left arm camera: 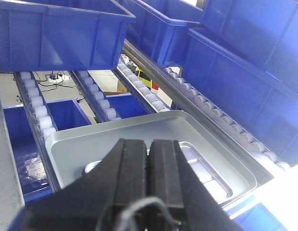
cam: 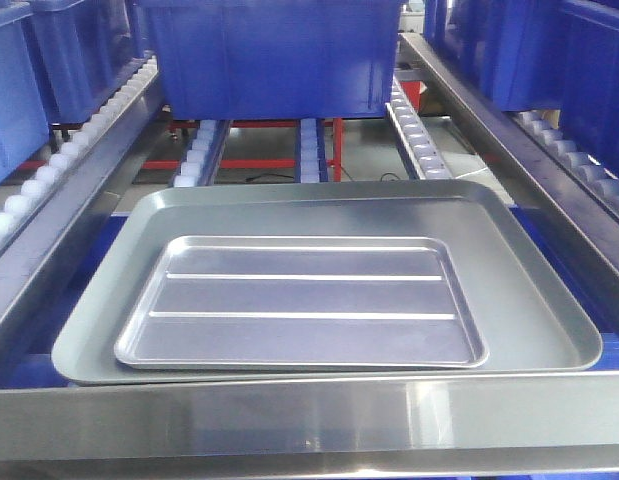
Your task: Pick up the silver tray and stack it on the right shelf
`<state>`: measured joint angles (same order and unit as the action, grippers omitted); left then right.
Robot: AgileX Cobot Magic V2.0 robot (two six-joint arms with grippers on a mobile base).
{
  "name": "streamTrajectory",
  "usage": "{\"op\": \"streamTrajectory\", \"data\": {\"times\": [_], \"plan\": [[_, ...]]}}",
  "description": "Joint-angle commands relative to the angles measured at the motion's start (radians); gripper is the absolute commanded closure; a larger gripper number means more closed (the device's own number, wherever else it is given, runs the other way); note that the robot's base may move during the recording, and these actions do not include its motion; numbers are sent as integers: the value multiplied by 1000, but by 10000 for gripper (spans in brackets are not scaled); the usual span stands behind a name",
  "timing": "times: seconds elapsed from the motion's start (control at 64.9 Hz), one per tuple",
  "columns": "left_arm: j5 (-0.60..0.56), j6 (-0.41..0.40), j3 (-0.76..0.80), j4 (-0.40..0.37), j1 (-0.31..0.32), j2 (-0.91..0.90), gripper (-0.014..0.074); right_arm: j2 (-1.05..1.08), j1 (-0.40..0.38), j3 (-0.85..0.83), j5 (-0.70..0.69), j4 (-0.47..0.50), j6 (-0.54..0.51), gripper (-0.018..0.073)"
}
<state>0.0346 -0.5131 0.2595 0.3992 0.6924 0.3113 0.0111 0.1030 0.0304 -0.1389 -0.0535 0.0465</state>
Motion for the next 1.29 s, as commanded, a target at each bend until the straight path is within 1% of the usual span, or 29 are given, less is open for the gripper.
{"op": "streamTrajectory", "data": {"times": [0.0,0.493,0.508,0.539,0.57,0.585,0.601,0.616,0.631,0.662,0.678,0.724,0.816,0.924,0.986,1.047,1.109,1.14,1.278], "plan": [[-79,5,29,4,9,6,685,18,-7,0,-73,-1,0,505],[-78,5,16,4,5,6,685,18,-7,0,-73,-1,0,505],[-74,9,15,-3,0,4,685,18,-7,0,-73,-1,0,505],[-60,50,13,-31,-15,-2,685,18,-7,0,-73,-1,0,505],[-42,162,6,-107,-44,-14,685,18,-7,0,-73,-1,0,505],[-42,237,2,-140,-55,-19,685,18,-7,0,-73,-1,0,505],[-42,288,-7,-190,-73,-30,686,18,-7,0,-73,-1,0,505],[-44,337,-13,-223,-86,-38,685,18,-7,0,-73,-1,0,505],[-51,404,-25,-266,-107,-52,685,18,-7,0,-73,-1,0,505],[-71,482,-47,-316,-146,-78,685,18,-7,0,-73,-1,0,505],[-79,498,-57,-327,-162,-90,686,18,-7,0,-73,-1,0,505],[-111,506,-98,-332,-229,-141,686,18,-7,0,-73,-1,0,505],[-154,506,-170,-332,-342,-241,686,18,-7,0,-73,-1,0,505],[-145,506,-233,-359,-455,-329,686,18,-7,0,-73,-1,0,505],[-163,504,-263,-368,-514,-335,686,18,-7,0,-73,-1,0,505],[-171,504,-293,-371,-558,-335,686,18,-7,0,-73,-1,0,505],[-214,504,-317,-373,-589,-335,686,18,-7,0,-73,-1,0,505],[-192,504,-315,-373,-602,-335,686,18,-7,0,-73,-1,0,505],[-192,504,-315,-373,-637,-335,686,18,-7,0,-73,-1,0,505]]}}
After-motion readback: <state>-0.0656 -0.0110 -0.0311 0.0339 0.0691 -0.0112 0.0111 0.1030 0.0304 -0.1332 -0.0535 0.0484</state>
